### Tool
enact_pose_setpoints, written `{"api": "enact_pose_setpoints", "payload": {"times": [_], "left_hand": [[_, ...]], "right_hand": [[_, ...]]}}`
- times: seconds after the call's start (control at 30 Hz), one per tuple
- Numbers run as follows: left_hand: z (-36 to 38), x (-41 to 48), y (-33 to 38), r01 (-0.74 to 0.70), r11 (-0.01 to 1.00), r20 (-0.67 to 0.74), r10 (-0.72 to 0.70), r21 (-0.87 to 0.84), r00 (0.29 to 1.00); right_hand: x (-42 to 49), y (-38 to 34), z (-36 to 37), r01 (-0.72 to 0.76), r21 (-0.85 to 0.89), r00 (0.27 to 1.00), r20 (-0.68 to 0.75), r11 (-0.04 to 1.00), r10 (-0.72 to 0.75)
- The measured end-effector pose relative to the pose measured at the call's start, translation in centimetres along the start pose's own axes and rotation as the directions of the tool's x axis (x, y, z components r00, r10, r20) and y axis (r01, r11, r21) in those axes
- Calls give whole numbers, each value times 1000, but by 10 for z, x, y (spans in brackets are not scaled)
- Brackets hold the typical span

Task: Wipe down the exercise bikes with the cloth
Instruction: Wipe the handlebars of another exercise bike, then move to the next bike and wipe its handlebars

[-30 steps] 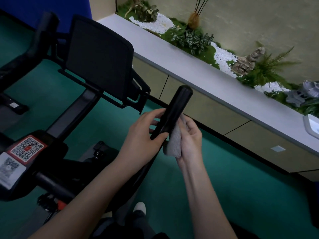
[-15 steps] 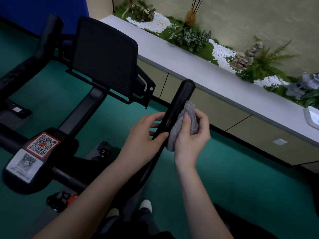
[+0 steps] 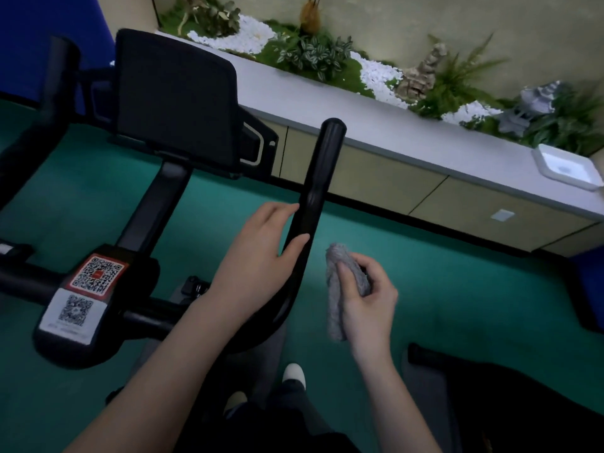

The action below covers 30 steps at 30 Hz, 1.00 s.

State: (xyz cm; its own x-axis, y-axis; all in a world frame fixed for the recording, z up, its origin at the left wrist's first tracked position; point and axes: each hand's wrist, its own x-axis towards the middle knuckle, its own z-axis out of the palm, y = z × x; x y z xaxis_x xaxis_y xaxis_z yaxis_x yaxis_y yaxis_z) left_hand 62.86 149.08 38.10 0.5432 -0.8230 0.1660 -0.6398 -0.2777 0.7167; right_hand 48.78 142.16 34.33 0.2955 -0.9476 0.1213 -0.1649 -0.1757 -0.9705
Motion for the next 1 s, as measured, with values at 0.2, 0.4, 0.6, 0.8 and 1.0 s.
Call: {"api": "enact_pose_setpoints", "payload": {"times": [0.2,0.4,0.6,0.8,1.0], "left_hand": [[-4,-16,3,-103,994,47,101,47,994],[-5,-30,16,-213,962,33,211,170,977],[20,-37,46,-269,919,78,257,288,963],[86,-51,88,-329,884,186,280,331,942],[164,-72,124,-330,869,303,224,368,926]], "right_hand": [[-21,4,-35,-11,-89,992,-129,996,-1],[-31,11,-53,-30,-117,989,-148,993,12],[-33,18,-82,-47,-93,990,-136,995,34],[-30,31,-160,-34,-159,988,-155,987,10],[-25,54,-257,-78,-235,979,-204,969,29]]}}
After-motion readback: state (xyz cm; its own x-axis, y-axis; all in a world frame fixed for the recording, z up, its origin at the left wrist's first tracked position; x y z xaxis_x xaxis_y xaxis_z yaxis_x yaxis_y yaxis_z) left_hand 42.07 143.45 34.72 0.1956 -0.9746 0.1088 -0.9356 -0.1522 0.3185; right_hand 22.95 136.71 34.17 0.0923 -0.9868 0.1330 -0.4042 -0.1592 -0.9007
